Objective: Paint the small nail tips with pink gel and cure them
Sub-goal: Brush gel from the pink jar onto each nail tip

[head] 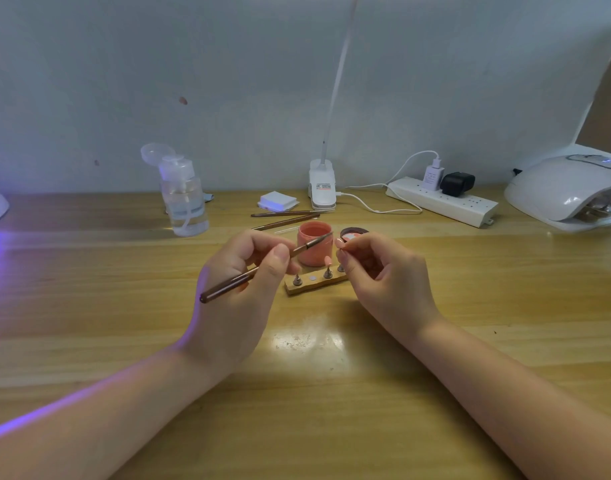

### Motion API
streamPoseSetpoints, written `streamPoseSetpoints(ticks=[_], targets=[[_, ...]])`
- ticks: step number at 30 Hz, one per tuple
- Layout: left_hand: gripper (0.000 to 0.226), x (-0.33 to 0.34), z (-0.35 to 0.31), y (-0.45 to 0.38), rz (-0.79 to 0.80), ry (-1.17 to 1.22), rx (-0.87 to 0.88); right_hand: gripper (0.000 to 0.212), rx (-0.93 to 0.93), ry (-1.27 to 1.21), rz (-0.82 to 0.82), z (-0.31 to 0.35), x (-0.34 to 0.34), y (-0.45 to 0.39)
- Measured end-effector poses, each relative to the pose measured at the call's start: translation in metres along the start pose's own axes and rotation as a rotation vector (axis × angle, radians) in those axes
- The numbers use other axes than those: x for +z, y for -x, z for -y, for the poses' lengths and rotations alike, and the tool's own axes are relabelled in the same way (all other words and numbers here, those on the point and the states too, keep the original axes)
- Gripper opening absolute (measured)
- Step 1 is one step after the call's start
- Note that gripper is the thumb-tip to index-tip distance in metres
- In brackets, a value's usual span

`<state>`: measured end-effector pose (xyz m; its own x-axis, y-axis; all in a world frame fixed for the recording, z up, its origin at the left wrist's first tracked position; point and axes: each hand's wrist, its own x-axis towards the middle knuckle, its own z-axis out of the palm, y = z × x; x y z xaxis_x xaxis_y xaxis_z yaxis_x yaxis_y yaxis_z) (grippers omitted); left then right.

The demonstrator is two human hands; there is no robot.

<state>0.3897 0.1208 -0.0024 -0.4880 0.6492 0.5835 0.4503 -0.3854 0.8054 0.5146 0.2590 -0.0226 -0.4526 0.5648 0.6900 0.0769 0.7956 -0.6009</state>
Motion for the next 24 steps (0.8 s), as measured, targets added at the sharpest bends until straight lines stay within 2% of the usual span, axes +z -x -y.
streamPoseSetpoints(ticks=[8,15,24], targets=[[0.013,-0.0021,0.0001,0.001,0.033,-0.008,0.019,0.01,0.008,-0.002,0.02,0.0002,-0.0008,0.0003],[0.011,-0.0033,0.0004,0.0012,0.056,-0.161,0.019,0.009,0.016,-0.015,0.004,-0.0005,0.0,0.0003],[0.013,-0.0021,-0.0001,-0.0003,0.06,-0.153,0.028,0.009,0.007,-0.003,-0.002,-0.0009,0.0003,0.0003]])
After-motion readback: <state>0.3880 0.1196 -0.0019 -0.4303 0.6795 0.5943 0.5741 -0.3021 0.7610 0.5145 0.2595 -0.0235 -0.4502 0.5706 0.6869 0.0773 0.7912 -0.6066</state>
